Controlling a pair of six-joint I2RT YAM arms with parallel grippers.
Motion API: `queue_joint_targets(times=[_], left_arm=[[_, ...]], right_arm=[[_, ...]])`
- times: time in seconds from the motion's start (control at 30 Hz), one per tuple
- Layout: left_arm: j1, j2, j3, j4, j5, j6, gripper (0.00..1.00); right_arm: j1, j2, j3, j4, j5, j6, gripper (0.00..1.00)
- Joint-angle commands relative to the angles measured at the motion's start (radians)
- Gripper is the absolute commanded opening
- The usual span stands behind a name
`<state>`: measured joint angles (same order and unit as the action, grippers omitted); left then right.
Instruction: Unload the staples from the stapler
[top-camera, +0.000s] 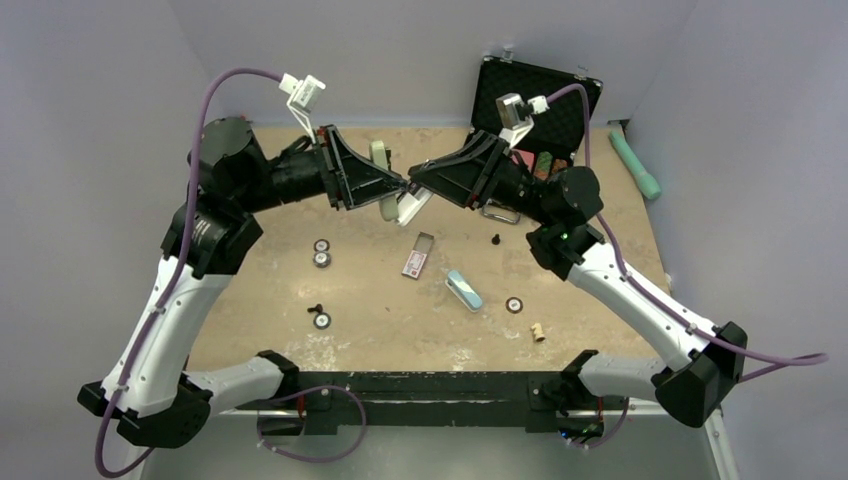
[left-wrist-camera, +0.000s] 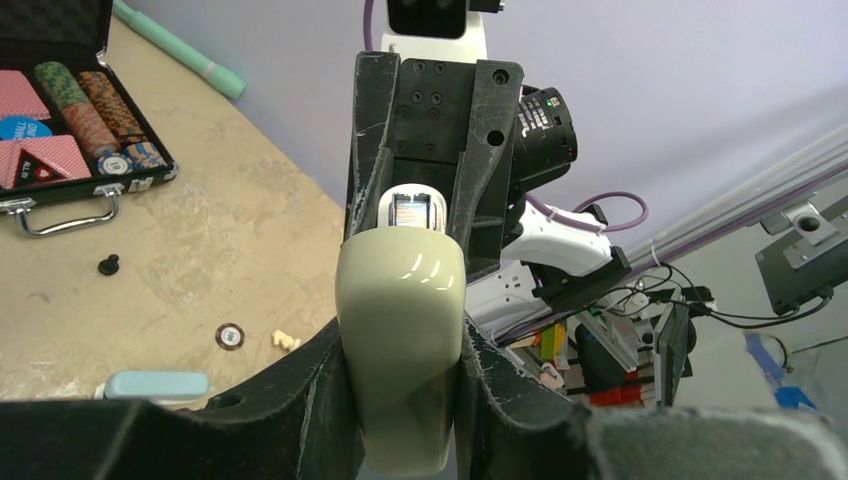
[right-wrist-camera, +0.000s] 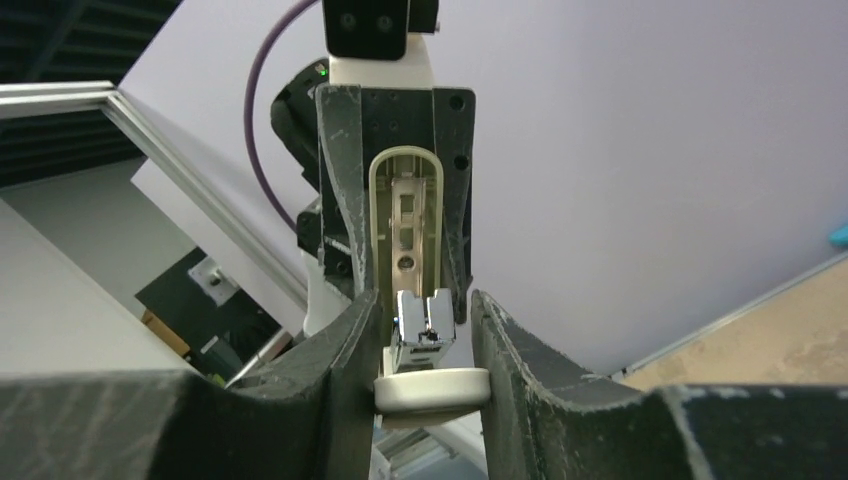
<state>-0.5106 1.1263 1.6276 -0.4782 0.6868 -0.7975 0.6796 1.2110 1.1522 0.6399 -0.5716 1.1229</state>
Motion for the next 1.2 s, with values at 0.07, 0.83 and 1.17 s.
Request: queue_joint_targets(times=[0.07, 0.83, 1.17], left_arm=[[0.007, -0.044, -0.019, 0.070, -0.001, -0.019, 0.01], [0.006, -0.058, 0.249, -0.568, -0.412, 0.484, 1.00], [0.006, 0.028, 0.196, -0.614, -0.366, 0.438, 0.84]], right_arm=[[0.005, 0.000, 0.046, 0.035, -0.005, -0.024, 0.00], [0.005, -0.060, 0.038, -0.448, -0.034, -0.213, 0.00], [0.005, 0.039, 0.057, -0.638, -0.057, -0.217, 0.00]])
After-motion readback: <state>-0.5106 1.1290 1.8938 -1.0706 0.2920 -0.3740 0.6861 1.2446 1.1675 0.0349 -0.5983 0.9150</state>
